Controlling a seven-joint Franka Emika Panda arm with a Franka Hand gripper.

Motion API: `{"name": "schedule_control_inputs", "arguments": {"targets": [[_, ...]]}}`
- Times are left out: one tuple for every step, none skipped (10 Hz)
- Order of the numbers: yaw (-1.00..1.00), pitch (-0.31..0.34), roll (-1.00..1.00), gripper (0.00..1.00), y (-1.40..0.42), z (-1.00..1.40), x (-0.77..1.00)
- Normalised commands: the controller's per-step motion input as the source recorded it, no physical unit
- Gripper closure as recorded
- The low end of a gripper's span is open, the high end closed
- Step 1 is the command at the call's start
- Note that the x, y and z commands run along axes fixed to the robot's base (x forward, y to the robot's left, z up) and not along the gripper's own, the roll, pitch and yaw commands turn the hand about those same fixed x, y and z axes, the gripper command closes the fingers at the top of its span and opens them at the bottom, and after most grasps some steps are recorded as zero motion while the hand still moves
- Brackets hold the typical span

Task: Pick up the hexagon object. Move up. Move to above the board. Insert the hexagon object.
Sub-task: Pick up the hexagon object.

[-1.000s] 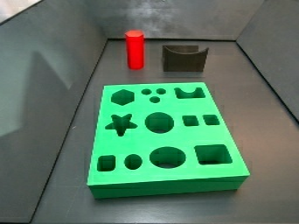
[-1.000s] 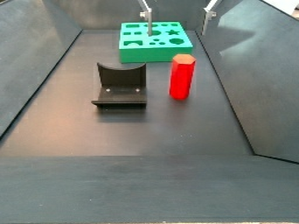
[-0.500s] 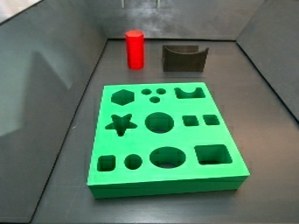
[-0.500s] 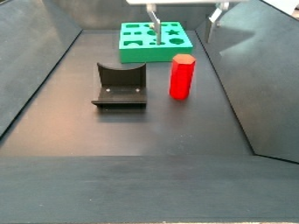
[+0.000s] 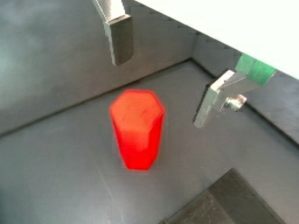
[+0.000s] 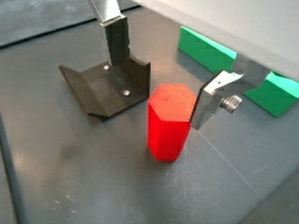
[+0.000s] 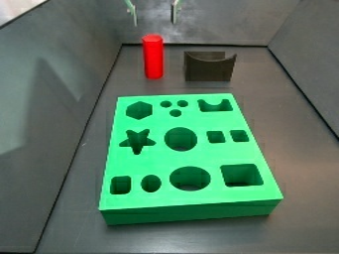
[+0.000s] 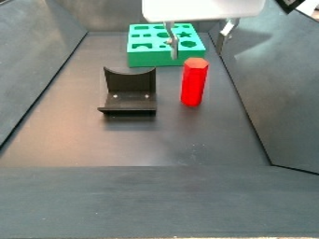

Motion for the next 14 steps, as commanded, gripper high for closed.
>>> {"name": "schedule_control_inputs", "arguments": {"targets": [[0.55,-0.131,-0.05,0.0,-0.22,-0.39,-0.03],[0.45,-0.137,-0.05,0.0,-0.2,-0.36,-0.05],[0.36,-0.143,-0.04,0.0,-0.15,-0.37,-0.07],[0.35,-0.133,-0.02,0.0,-0.13,-0.43,-0.03],[0.31,-0.147,-0.03,0.0,-0.12,-0.56,0.0],[0.23,-0.181,-0.06,0.0,-0.11,-0.68,0.0],[0.21,-0.16,-0.06,0.0,-0.08,-0.67,0.0],[0.14,-0.176,-0.03,0.0,-0.01,-0.56,-0.08],[0.03,0.0,0.0,0.0,0.0,-0.14,0.0],[0.0,0.0,0.0,0.0,0.0,0.0,0.0],[0.0,0.0,0.0,1.0,0.0,0.0,0.0],[0.0,0.0,0.0,1.0,0.0,0.0,0.0],[0.0,0.0,0.0,1.0,0.0,0.0,0.0],[0.0,0.0,0.0,1.0,0.0,0.0,0.0]]}}
